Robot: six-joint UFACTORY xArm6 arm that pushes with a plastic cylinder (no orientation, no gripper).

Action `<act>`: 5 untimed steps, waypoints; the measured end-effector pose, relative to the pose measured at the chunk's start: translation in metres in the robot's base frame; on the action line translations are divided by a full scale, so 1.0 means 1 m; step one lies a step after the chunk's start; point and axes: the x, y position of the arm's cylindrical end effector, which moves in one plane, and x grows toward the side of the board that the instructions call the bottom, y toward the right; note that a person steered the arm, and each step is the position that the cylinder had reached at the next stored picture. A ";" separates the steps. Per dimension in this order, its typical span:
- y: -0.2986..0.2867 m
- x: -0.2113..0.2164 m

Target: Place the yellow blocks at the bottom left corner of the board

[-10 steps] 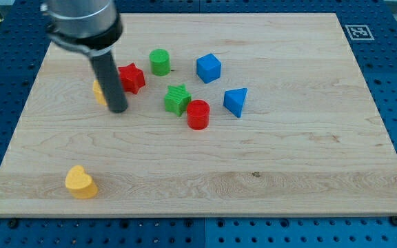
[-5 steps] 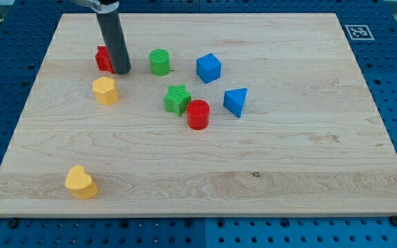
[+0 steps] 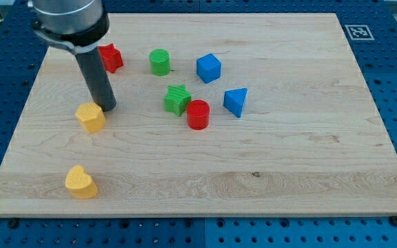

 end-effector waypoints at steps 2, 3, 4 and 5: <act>-0.013 0.023; -0.019 0.023; -0.033 0.023; -0.046 0.023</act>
